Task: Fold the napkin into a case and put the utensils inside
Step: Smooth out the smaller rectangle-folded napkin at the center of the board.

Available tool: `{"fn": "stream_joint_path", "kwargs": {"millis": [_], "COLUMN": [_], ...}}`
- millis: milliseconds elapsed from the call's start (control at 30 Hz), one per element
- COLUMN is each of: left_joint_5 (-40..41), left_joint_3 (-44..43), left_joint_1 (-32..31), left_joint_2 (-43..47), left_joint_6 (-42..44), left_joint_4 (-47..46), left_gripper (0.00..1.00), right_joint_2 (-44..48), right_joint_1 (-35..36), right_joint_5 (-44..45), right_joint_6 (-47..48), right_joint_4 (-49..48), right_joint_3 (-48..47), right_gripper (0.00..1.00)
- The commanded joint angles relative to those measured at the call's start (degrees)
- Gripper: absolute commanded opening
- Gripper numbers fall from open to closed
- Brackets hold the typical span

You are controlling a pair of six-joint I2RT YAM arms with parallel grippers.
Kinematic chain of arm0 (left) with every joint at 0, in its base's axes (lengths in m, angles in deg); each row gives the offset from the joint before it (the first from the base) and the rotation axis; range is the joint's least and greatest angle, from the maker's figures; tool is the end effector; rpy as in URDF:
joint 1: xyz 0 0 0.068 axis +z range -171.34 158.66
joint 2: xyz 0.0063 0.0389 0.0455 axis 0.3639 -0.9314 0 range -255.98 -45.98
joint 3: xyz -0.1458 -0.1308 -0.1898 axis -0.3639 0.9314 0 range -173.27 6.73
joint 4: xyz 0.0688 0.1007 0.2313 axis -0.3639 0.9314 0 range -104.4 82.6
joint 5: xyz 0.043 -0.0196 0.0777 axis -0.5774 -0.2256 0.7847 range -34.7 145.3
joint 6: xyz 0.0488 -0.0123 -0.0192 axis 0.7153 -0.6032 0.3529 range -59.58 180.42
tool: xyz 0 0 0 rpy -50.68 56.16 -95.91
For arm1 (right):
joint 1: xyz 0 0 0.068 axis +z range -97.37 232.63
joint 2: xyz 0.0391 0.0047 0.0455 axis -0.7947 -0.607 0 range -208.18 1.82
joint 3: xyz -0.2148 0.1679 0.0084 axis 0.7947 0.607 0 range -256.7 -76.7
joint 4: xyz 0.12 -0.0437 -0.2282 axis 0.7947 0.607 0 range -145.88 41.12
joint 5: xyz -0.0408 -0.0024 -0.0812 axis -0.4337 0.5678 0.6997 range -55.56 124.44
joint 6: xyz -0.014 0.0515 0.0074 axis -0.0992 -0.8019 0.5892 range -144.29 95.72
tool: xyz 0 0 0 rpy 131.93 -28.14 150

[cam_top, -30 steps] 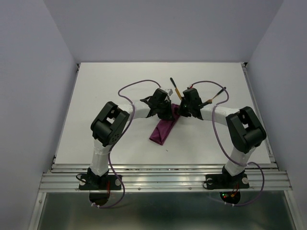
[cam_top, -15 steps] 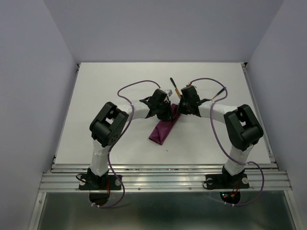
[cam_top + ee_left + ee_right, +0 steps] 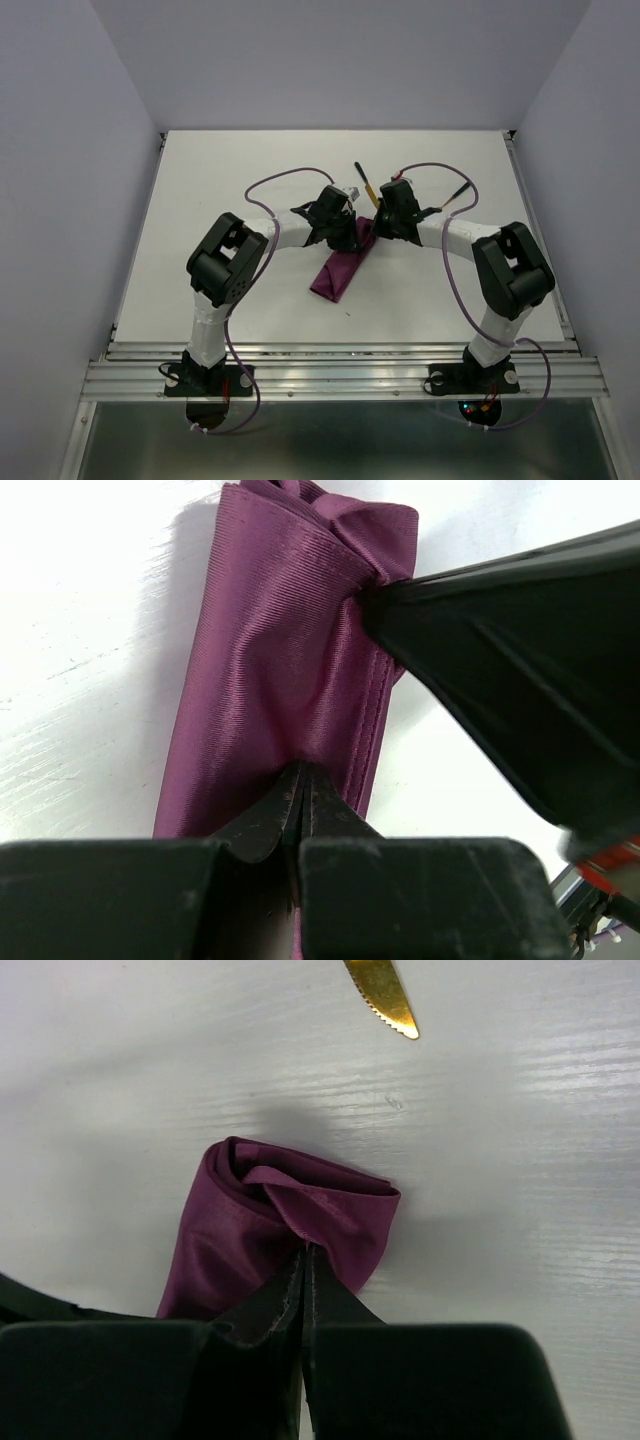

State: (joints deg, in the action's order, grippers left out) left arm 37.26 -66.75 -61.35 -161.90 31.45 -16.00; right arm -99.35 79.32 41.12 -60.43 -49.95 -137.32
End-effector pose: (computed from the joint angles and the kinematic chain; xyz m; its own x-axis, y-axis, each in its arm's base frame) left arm 0.3287 -0.2902 0.1594 -0.8212 0.0881 -0.5638 0.4492 0.7091 -0.5435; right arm 0.3338 0.1634 0.1795 -0.7442 0.2815 -0.6057 0.0797 0.9378 0.3379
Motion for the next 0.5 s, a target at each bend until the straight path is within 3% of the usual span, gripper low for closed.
{"fn": "stream_joint_path", "kwargs": {"millis": [0,467], "left_joint_5": [0.02,-1.73], "left_joint_3": [-0.35,-4.4], "left_joint_1": [0.11,1.69], "left_joint_2": [2.89,7.02], "left_joint_6": [1.2,0.76], "left_joint_4": [3.54,5.03], "left_gripper": [0.0,0.0], "right_joint_2": [-2.37,-1.4], "right_joint_1": [-0.24,-0.24], "right_joint_5": [1.67,0.88], "right_joint_6": [1.16,1.95], "right_joint_4": [-1.54,-1.19], "right_joint_3": [-0.81,-0.99], "right_gripper": [0.01,0.01]}}
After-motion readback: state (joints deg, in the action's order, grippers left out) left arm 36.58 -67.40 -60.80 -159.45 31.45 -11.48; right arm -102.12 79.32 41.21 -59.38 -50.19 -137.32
